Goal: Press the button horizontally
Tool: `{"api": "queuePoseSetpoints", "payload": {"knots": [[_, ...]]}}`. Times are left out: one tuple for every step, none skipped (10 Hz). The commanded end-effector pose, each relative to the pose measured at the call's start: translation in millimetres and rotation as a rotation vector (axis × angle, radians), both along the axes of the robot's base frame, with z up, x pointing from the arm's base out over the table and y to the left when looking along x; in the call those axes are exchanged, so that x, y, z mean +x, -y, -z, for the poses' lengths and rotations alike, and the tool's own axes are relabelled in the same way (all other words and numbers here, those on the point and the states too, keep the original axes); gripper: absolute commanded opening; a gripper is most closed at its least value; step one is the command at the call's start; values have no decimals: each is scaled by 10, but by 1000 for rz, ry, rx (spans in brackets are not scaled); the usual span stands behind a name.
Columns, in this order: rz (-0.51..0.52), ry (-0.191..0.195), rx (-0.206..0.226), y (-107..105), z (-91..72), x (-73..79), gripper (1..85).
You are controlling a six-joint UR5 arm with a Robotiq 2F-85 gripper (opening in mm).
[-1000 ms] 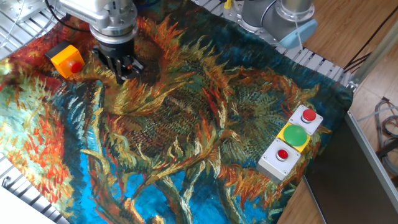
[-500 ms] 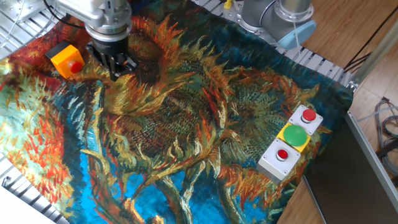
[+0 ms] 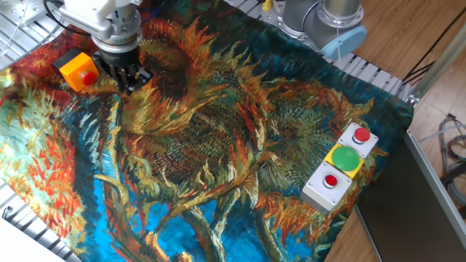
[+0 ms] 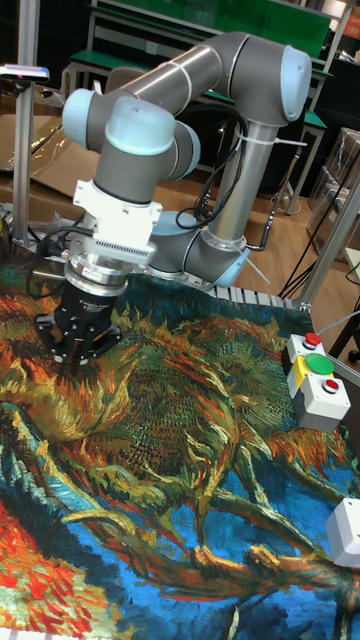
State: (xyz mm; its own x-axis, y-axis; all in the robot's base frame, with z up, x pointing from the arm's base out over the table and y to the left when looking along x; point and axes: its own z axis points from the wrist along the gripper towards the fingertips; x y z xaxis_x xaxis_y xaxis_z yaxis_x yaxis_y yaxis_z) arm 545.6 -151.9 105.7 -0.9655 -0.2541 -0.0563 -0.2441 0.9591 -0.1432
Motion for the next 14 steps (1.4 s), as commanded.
{"api": "queuePoseSetpoints", "payload": {"knots": [[-35,-50,-52,323,129,-132,357],[-68,-43,-58,451,179,-142,403],[-78,-24,-57,549,188,-137,397],[-56,-4,-2,420,180,-122,387],[-32,6,42,306,182,-105,387],[-3,6,67,246,187,-113,383],[19,18,68,250,184,-88,210],[16,47,69,249,175,-13,13],[24,24,35,343,194,-72,13],[-5,9,-5,509,236,-112,13],[-46,11,-7,634,289,-122,13],[-70,21,4,731,367,-128,13],[-89,40,1,816,412,-124,13],[-108,66,16,820,445,-83,13]]}}
